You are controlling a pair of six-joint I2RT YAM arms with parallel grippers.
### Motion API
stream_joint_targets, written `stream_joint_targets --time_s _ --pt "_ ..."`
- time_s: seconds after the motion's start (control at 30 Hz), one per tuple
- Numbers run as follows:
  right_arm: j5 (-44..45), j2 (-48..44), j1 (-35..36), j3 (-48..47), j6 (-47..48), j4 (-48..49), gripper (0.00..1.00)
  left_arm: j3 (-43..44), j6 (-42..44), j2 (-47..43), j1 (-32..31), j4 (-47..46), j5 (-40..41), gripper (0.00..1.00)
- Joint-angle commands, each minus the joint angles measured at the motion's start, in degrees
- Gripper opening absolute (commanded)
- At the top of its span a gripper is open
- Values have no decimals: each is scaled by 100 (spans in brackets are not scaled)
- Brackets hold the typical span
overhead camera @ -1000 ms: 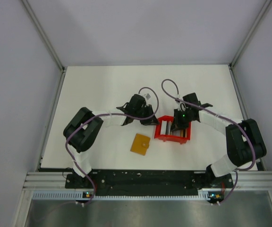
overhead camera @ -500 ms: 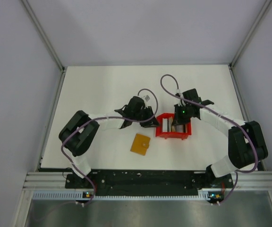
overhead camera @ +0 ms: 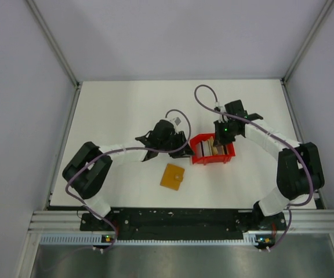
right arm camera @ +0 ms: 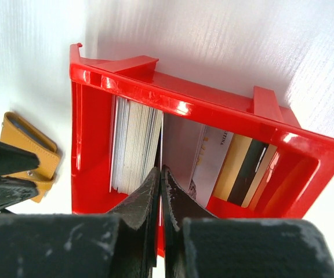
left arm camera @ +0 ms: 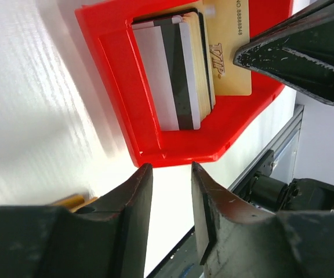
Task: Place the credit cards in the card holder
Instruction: Pick up the credit card from the storage box, then insert the credit card into the card holder.
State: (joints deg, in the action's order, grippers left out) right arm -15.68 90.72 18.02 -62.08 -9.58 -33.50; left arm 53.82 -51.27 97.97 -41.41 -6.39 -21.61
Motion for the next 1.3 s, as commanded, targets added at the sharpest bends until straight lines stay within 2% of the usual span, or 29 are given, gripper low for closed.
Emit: stream_joint_targets --time_s 0.0,0.07,0.3,0.47,0.57,0.73,0.87,1.03,1.27 --pt "39 -475 -62 -330 45 -25 0 -12 450 -849 -16 418 664 42" --pt "13 -599 -53 -313 18 -34 0 -3 626 -1069 -25 813 990 50" --pt "161 -1169 -53 21 -263 -25 0 -117 943 -1588 27 1482 1738 63" --pt "215 -1898 -44 30 -456 -34 0 -372 916 -1904 80 1931 2371 68" --pt "-30 -2215 43 -58 -395 -393 0 -539 890 -2133 159 2054 2529 72" --pt "3 -2558 736 222 -377 -1377 0 -733 899 -2441 238 2168 2670 74" --pt "425 -2874 1431 749 -605 -1862 0 -750 899 -2476 291 2230 2697 74" --pt "1013 -3008 1985 1382 -1106 -1819 0 -786 890 -2502 291 2204 2653 74" --pt "1997 -2498 2442 1673 -1739 -1107 0 -838 820 -2502 300 2204 2662 74"
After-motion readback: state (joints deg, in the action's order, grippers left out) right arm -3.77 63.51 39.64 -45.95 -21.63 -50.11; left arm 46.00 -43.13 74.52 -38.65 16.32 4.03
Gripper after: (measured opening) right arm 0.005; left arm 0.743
